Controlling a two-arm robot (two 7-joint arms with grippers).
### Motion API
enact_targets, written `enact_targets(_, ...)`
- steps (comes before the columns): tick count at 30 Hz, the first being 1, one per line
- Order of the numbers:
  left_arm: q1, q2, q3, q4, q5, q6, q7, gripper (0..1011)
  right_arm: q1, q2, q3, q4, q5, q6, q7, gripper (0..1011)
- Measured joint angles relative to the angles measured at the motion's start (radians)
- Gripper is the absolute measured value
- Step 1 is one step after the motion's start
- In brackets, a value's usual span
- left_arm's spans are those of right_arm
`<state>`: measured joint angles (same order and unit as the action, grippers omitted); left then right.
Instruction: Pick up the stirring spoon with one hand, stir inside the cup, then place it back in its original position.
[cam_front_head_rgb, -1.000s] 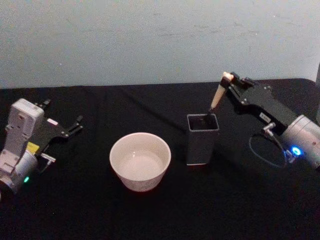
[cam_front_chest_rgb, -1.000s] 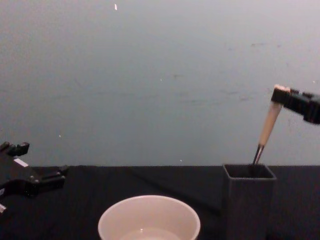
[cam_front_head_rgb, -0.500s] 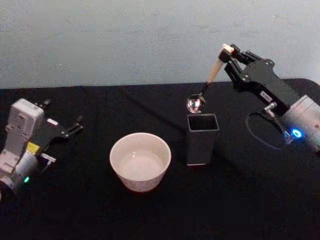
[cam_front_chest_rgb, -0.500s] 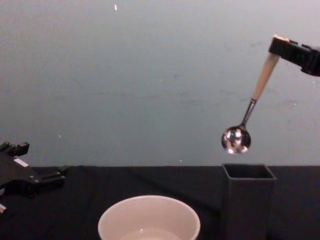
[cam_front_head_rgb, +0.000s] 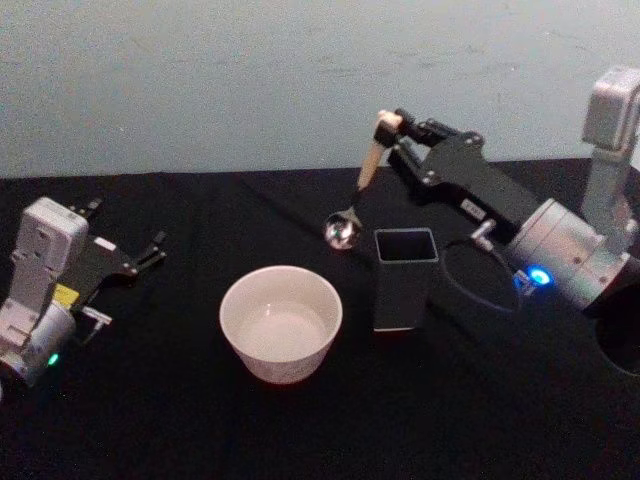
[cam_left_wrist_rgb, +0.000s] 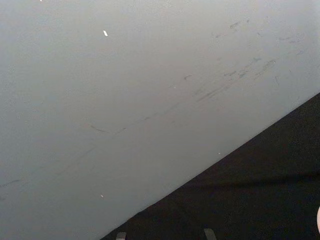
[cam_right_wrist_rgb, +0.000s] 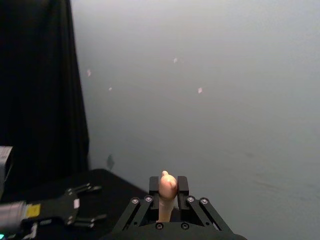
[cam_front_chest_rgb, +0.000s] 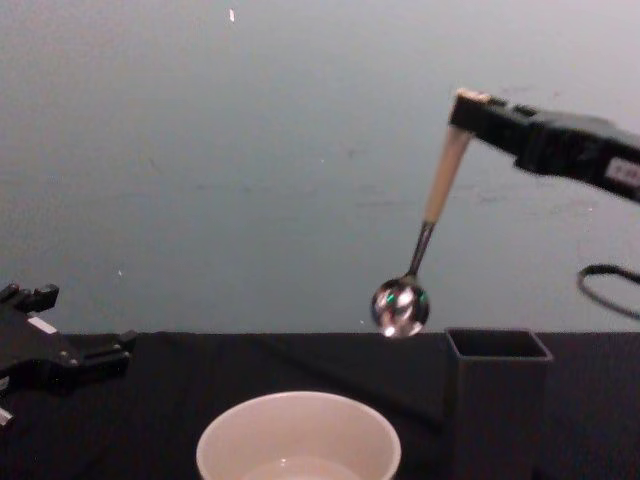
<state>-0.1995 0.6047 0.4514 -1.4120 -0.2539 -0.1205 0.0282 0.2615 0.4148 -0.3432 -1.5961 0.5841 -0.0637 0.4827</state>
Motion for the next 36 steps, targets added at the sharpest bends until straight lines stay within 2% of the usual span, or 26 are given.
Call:
enact_targets(12, 0.0, 0.0, 0.0, 0.0, 0.0, 0.0, 0.0, 1001, 0.029, -0.013, -0.084, 0.052, -0.043, -0.004, 0.046, 211)
enact_targets(36, 0.0, 0.0, 0.0, 0.0, 0.0, 0.0, 0.0, 1001, 0.047, -0.027, -0.192, 0.125, -0.108, -0.003, 0.103, 211)
